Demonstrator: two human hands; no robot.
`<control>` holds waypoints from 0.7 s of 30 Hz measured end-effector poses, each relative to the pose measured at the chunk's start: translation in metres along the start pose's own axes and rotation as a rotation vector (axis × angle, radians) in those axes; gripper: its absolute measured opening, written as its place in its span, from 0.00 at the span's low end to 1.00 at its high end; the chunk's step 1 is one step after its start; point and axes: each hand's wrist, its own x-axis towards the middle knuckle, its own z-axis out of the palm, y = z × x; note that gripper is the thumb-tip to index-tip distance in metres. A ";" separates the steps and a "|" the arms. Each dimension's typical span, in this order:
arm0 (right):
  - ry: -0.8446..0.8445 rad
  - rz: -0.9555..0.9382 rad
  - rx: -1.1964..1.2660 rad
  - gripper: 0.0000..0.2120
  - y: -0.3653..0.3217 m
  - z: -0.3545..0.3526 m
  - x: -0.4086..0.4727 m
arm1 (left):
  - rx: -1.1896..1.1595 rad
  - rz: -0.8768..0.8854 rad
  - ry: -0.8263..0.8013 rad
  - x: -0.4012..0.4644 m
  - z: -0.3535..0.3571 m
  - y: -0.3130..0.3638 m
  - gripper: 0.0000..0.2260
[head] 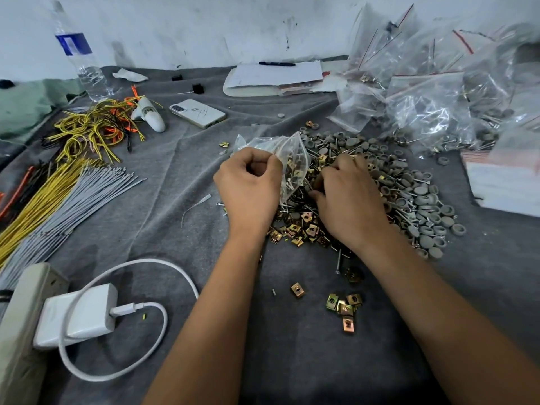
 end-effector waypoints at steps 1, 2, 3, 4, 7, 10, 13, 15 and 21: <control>0.010 -0.004 0.029 0.11 0.002 0.000 -0.001 | 0.002 0.002 -0.002 0.000 0.000 0.000 0.12; 0.029 -0.006 0.081 0.11 0.003 -0.001 -0.001 | 0.004 0.004 -0.004 0.000 0.000 0.000 0.12; 0.055 0.004 0.165 0.09 0.005 -0.003 -0.001 | 0.007 0.006 -0.008 0.000 0.000 0.000 0.12; 0.078 0.024 0.264 0.07 0.005 -0.007 -0.001 | 0.010 0.007 -0.015 0.000 0.000 -0.001 0.11; 0.194 0.054 0.456 0.03 0.006 -0.017 0.000 | 0.038 0.027 -0.046 -0.001 0.002 -0.002 0.10; 0.285 -0.014 0.491 0.02 0.007 -0.025 -0.003 | 0.059 0.060 -0.083 -0.002 0.004 -0.004 0.10; 0.316 -0.119 0.484 0.04 0.008 -0.031 -0.003 | 0.076 0.088 -0.091 -0.002 0.005 -0.005 0.09; 0.323 -0.208 0.456 0.05 0.007 -0.031 -0.003 | 0.068 0.103 -0.089 -0.002 0.005 -0.005 0.10; 0.249 -0.231 0.429 0.07 -0.002 -0.023 0.002 | 0.135 0.193 -0.127 -0.002 0.006 -0.008 0.05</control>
